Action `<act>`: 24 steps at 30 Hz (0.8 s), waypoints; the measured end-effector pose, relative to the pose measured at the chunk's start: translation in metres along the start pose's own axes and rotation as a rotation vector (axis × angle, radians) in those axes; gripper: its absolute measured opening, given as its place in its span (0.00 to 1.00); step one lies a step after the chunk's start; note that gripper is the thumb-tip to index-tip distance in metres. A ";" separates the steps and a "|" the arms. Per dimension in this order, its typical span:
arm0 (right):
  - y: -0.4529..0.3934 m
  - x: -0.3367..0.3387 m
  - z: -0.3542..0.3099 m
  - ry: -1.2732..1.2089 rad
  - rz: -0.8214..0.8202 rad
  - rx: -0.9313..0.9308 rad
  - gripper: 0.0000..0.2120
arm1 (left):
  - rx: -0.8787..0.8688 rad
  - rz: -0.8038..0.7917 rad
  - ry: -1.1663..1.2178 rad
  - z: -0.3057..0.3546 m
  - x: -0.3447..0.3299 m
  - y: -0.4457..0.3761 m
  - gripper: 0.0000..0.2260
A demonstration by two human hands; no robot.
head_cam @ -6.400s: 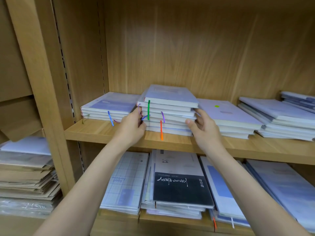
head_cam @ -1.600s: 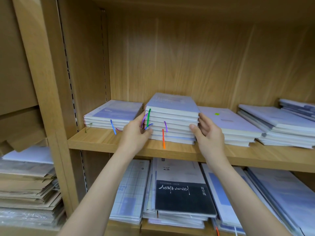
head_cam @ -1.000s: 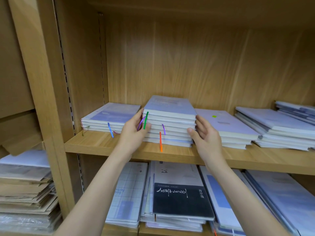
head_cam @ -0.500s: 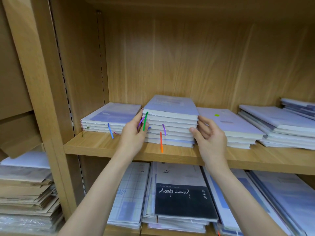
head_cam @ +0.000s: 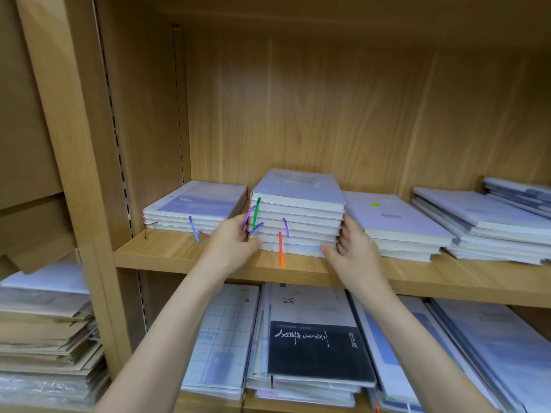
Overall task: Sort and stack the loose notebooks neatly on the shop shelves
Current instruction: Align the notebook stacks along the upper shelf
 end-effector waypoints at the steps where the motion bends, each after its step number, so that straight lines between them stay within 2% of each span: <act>1: 0.000 0.000 -0.001 0.001 -0.007 -0.001 0.24 | -0.003 -0.003 -0.006 0.001 0.000 0.000 0.15; 5: 0.002 0.003 -0.003 0.017 -0.017 -0.004 0.24 | -0.011 -0.004 -0.081 0.000 0.001 0.001 0.16; 7: 0.002 0.004 -0.004 0.009 -0.021 -0.011 0.23 | -0.030 -0.002 -0.121 0.001 0.000 0.001 0.14; 10: -0.001 0.004 -0.001 -0.015 -0.020 -0.047 0.21 | -0.059 -0.034 -0.260 0.002 -0.001 -0.002 0.15; 13: -0.001 0.003 0.003 -0.030 -0.038 -0.081 0.20 | 0.000 -0.051 -0.286 0.002 0.004 0.000 0.13; 17: 0.003 0.004 0.000 -0.026 -0.071 -0.089 0.22 | 0.060 -0.053 -0.201 -0.003 0.006 0.003 0.23; 24: 0.003 0.003 0.000 0.002 -0.063 -0.094 0.24 | -0.071 -0.003 -0.339 0.005 0.001 0.008 0.15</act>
Point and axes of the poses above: each hand's wrist, its own y-axis away from the middle knuckle, its own x-axis out of the back of the hand, z = x × y, the point moved 6 cm from there along -y, towards the middle knuckle, and after that the axes turned 2 degrees about -x, right-handed, at the moved point
